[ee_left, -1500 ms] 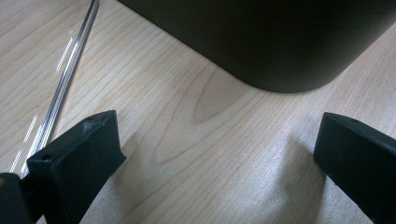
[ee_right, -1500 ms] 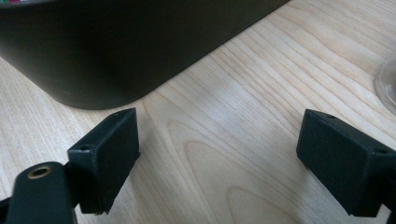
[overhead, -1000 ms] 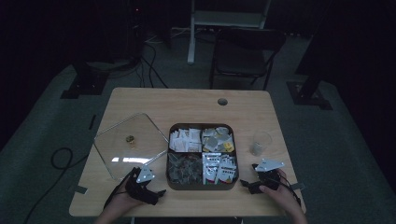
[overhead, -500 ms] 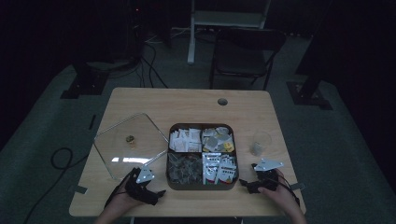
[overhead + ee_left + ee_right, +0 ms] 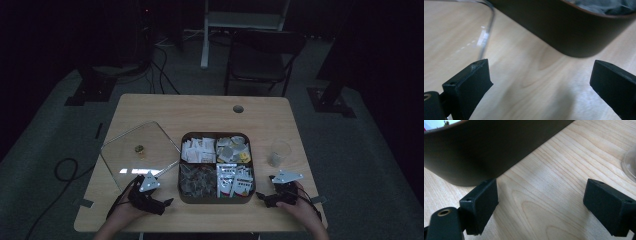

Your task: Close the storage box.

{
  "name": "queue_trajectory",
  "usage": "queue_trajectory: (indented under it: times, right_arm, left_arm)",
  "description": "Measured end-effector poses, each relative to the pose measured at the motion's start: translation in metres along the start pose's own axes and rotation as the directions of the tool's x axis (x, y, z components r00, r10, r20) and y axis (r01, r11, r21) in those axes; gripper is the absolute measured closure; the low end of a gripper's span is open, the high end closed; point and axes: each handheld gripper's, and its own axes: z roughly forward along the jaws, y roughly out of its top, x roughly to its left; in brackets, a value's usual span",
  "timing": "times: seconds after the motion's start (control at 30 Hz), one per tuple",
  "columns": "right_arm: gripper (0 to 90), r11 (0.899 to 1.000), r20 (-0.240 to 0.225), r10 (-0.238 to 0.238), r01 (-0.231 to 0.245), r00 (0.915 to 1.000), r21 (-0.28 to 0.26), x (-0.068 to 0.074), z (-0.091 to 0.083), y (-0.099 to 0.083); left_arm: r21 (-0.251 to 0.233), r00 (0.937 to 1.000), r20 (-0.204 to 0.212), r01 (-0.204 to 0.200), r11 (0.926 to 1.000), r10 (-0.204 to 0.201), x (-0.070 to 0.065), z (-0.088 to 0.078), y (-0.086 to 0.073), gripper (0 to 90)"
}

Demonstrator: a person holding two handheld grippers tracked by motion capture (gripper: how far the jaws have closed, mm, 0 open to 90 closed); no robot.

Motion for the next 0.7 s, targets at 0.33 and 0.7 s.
queue_trajectory:
  times: [0.33, 0.7]
  right_arm:
    - [12.1, 1.000, 0.000, 0.000, 0.000, 1.0000, 0.000, 0.000, 0.000, 0.000]
    - [12.0, 1.000, 0.000, 0.001, -0.001, 1.0000, 0.001, 0.000, 0.000, 0.000]
  left_arm:
    - [-0.043, 0.9973, -0.058, 0.043, 0.9982, -0.046, 0.023, -0.012, 0.005, 4.2]
    - [-0.073, 0.9876, -0.118, 0.095, 0.9928, -0.103, 0.048, -0.020, 0.009, 4.4]
